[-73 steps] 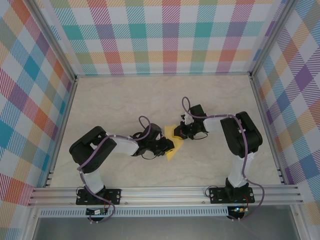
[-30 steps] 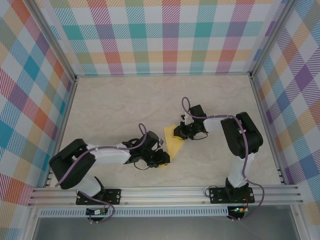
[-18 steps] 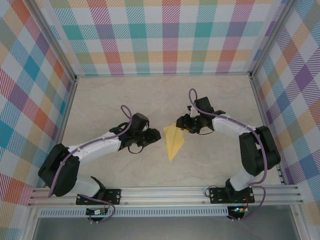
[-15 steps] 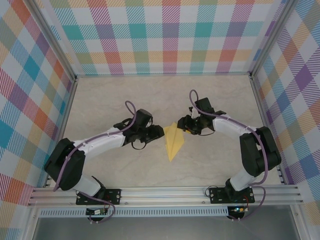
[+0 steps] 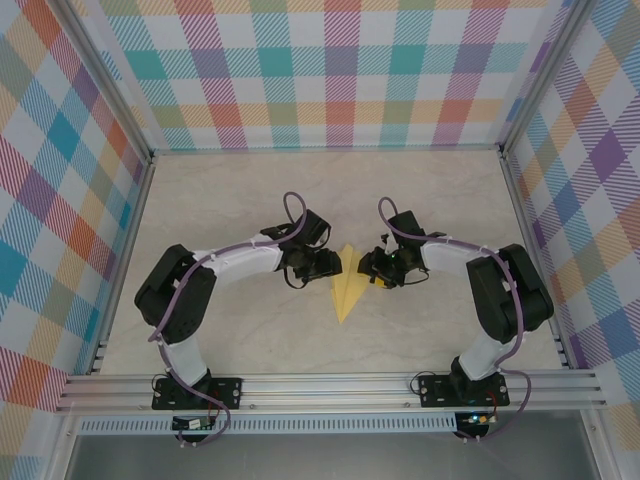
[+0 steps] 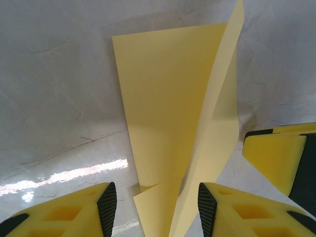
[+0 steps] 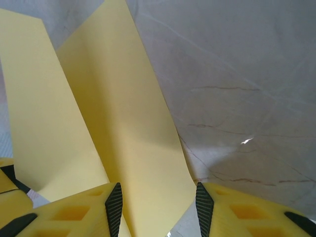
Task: Fold a paper plane with a square sheet of paper (pick it up from the middle)
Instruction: Fourth fold the wing at the center of the table.
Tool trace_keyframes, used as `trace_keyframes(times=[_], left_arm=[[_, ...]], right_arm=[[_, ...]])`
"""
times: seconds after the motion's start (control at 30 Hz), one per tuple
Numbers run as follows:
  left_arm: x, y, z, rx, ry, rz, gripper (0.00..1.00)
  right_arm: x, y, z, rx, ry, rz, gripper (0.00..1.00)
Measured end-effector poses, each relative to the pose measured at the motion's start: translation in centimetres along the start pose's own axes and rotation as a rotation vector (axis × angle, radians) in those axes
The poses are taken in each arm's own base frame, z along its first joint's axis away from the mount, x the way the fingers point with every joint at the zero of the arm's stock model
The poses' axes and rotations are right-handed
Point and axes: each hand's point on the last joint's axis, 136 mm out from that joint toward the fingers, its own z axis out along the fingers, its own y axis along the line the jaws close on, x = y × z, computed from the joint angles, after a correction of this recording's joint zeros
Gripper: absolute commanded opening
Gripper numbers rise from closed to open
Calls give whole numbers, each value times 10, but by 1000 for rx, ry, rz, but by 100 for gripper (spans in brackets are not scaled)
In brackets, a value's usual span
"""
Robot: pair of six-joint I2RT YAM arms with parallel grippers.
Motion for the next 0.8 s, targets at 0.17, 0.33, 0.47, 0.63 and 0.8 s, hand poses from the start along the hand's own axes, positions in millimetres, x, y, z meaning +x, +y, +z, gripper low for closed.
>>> trace_keyframes(times=[0.17, 0.33, 0.47, 0.63, 0.8], left_arm=[[-1, 2, 4, -24, 13, 9, 49], [1, 7, 8, -45, 27, 7, 46], [4, 13, 13, -73, 42, 7, 45], [7, 20, 21, -98, 59, 10, 43], [9, 22, 25, -110, 68, 16, 43]], right_arm=[[1, -3, 4, -3, 17, 29, 42], [1, -4, 5, -18, 21, 51, 38], [1, -1, 5, -43, 24, 61, 39], [3, 7, 10, -77, 42, 48, 39], [4, 7, 11, -80, 50, 49, 42]])
